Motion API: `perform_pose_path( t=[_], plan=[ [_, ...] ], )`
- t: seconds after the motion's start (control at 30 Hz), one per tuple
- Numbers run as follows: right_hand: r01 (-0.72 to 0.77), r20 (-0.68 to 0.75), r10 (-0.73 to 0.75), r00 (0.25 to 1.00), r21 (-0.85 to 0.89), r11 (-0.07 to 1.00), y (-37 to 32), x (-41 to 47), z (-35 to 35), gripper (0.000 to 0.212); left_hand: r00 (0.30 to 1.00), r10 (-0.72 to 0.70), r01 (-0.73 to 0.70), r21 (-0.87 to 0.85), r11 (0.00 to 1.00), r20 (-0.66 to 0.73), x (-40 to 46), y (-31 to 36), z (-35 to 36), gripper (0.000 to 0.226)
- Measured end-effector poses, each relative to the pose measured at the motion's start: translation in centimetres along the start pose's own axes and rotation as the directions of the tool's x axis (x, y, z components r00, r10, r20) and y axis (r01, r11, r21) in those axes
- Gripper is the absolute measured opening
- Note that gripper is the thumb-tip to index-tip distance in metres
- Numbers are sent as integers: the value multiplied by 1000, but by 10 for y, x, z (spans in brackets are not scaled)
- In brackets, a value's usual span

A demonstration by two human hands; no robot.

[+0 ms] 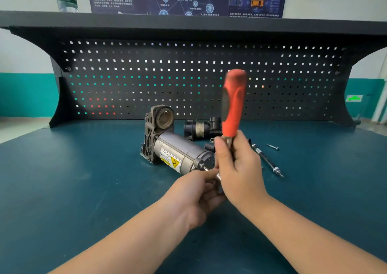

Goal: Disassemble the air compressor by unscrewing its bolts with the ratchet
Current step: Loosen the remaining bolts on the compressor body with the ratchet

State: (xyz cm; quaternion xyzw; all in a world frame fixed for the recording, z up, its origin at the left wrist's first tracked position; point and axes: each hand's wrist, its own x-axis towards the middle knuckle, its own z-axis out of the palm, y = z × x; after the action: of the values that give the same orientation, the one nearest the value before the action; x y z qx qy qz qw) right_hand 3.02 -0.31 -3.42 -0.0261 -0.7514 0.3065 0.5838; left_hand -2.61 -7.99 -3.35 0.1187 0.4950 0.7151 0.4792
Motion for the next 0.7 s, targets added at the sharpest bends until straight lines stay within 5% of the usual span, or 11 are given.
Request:
perform_pose_path(
  t=[0.13,0.23,0.3,0.37,0.43,0.53,0.63,0.7],
  plan=[
    [-398,-160,416,895,132,908,12,11,1,29,1000,-22,22,-31,999,-3,1,2,0,11],
    [-737,-127,827,547,395,548,28,17,0,29,1000,-28,28,-25,999,1,3,1,2,10],
    [-787,4,960,281,573,228,34,15,0,29,1000,-25,25,-15,1000,4,3,1,1,11],
    [-775,75,980,186,625,99,37,11,2,29,1000,-18,18,-18,1000,3,3,2,1,11],
    [-782,56,969,241,602,160,37,11,3,30,1000,-8,8,-24,1000,3,2,2,1,15],
    [-719,-83,853,515,500,482,29,14,1,29,1000,1,-1,-19,1000,5,2,2,0,16],
    [-458,-155,495,855,221,861,14,12,-2,31,1000,25,-25,-21,999,-5,1,0,2,10],
    [-176,-79,183,980,82,981,4,9,-3,29,999,40,-40,-12,999,-2,0,-1,3,9]
  ],
)
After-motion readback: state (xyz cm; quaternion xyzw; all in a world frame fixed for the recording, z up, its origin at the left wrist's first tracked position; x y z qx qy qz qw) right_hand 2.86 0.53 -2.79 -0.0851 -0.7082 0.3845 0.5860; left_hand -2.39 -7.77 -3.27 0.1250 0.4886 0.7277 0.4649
